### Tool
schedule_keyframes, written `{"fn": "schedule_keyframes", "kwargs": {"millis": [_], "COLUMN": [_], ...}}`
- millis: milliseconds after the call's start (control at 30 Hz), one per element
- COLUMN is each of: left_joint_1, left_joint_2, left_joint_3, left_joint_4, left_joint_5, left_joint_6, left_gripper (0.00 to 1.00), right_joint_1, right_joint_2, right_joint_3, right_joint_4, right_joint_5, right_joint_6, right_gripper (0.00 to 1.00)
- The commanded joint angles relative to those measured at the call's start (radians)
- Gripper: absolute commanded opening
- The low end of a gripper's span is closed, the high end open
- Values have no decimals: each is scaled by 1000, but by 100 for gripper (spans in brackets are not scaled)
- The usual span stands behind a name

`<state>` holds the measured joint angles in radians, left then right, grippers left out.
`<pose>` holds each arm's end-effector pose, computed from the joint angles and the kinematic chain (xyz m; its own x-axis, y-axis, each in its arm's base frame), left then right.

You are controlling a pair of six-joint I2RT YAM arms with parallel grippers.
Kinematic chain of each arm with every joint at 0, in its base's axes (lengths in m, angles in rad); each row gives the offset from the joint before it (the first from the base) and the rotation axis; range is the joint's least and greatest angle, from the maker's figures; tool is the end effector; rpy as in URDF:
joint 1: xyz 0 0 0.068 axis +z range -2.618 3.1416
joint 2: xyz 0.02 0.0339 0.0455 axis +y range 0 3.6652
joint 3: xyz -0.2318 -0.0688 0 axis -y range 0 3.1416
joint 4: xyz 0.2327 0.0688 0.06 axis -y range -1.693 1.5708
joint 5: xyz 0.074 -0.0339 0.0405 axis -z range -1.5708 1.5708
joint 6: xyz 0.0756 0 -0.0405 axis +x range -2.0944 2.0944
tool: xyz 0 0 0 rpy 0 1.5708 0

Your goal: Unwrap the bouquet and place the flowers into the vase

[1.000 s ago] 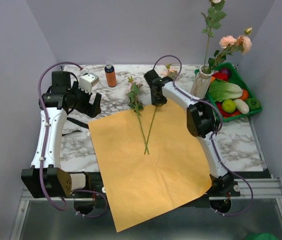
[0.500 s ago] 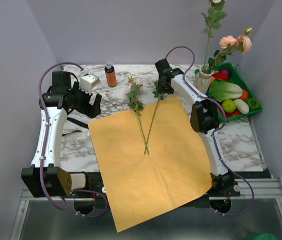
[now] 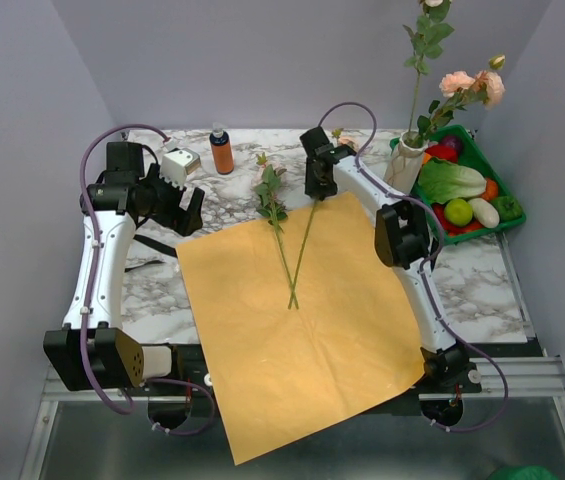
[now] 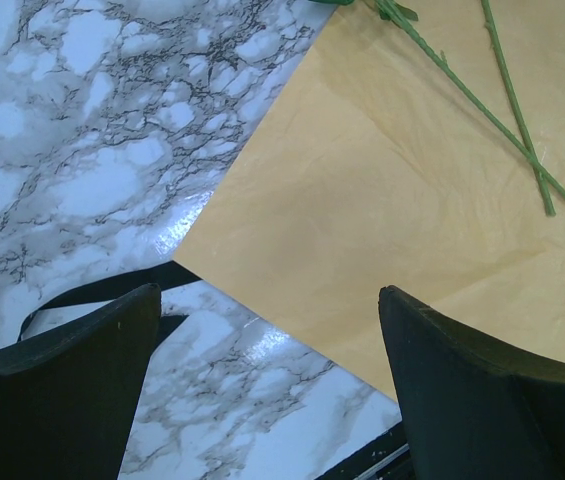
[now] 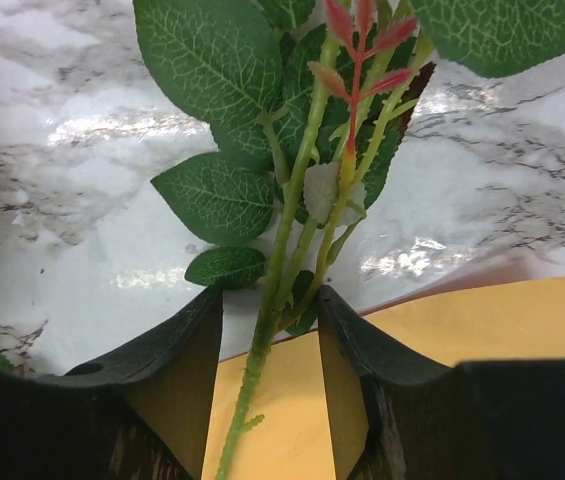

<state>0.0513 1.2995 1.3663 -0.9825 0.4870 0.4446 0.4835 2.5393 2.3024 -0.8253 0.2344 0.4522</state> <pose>0.2733 -0.0214 0.3006 -0.6120 0.3492 -0.7096 0.5568 0.8275 -0.0730 0.4713 0.2276 0.1197 -0.8494 0.0340 -0.5266 0.0212 0.9993 0.0303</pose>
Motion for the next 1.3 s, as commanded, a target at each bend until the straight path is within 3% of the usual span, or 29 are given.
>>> {"fn": "schedule_keyframes", "kwargs": {"millis": [0, 67, 133, 300, 500, 600, 667, 733, 833, 900, 1000, 1133, 1233, 1267], "left_joint_1": [2, 2, 2, 2, 4, 4, 4, 4, 2, 4, 4, 4, 4, 4], "left_joint_2": [9, 4, -2, -5, -26, -42, -52, -62, -78, -92, -101, -101, -98, -94], "left_joint_3": [-1, -6, -10, -21, -13, -9, -6, -4, -4, -7, -10, -1, 13, 22], "left_joint_4": [1, 2, 4, 4, -2, -10, -18, -24, -27, -31, -31, -36, -44, -48], "left_joint_5": [22, 19, 15, 12, 9, 12, 16, 19, 22, 25, 25, 28, 32, 33], "left_joint_6": [6, 11, 16, 22, 31, 32, 34, 34, 32, 36, 36, 34, 32, 34], "left_gripper": [99, 99, 99, 99, 99, 99, 99, 99, 99, 99, 99, 99, 99, 99], "right_joint_1": [6, 6, 6, 6, 6, 6, 6, 6, 13, 17, 18, 20, 21, 21], "right_joint_2": [30, 56, 61, 39, 61, 70, 68, 67, 44, 29, 18, -10, -37, -59], "right_joint_3": [67, 114, 101, 48, 97, 114, 111, 109, 78, 48, 22, -15, -67, -70], "right_joint_4": [-41, -84, -84, -57, -95, -121, -138, -155, -166, -164, -166, -156, -126, -114], "right_joint_5": [-18, -24, -24, -32, -46, -35, -37, -34, -3, 11, 26, 48, 49, 46], "right_joint_6": [11, 17, 28, 31, 23, 13, 8, 3, -10, -18, -29, -43, -40, -38], "right_gripper": [51, 49, 38, 26, 21, 13, 18, 39, 49, 49, 42, 15, 1, 1]}}
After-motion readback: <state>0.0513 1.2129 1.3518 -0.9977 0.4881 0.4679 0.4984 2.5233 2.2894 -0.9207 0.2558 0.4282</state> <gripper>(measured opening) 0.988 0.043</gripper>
